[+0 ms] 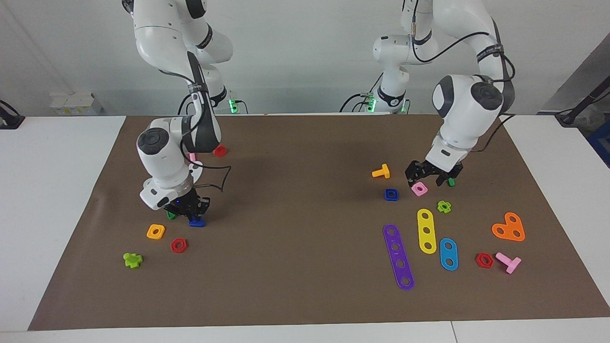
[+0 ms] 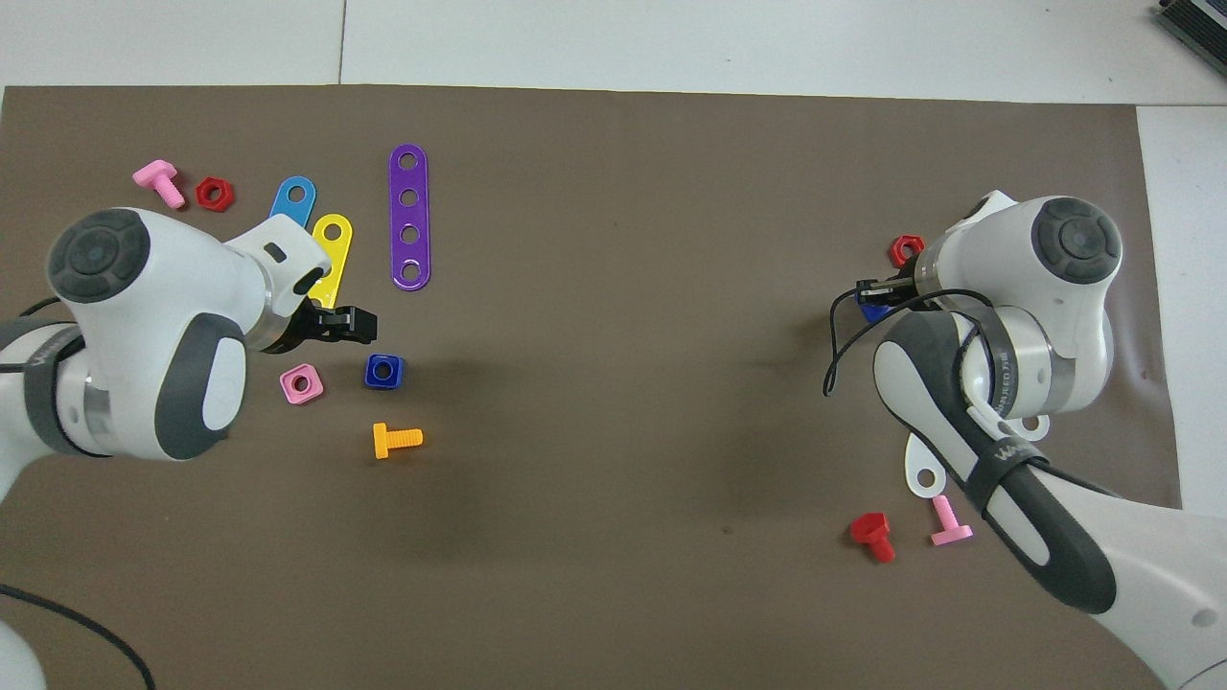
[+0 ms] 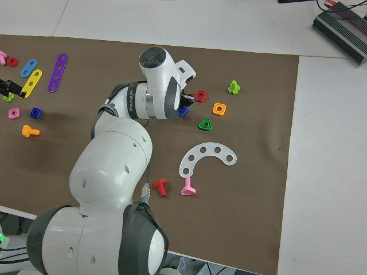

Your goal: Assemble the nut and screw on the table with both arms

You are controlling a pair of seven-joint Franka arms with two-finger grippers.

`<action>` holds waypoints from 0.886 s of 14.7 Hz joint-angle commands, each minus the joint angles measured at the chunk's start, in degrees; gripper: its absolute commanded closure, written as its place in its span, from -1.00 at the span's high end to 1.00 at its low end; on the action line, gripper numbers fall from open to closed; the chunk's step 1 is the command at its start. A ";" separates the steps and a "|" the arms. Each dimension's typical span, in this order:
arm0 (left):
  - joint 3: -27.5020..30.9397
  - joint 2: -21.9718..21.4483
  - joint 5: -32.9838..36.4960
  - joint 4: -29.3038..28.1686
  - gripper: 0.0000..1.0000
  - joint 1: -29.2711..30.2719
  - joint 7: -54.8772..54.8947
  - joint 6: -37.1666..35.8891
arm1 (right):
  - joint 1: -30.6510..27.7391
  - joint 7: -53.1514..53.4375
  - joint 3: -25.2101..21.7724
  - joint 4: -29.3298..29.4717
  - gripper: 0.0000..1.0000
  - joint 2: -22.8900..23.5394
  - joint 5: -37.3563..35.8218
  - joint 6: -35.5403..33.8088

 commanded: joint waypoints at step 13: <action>1.01 5.39 -0.24 -4.28 0.59 -3.46 10.06 5.76 | 25.95 40.03 0.15 0.86 -1.00 0.17 0.19 0.16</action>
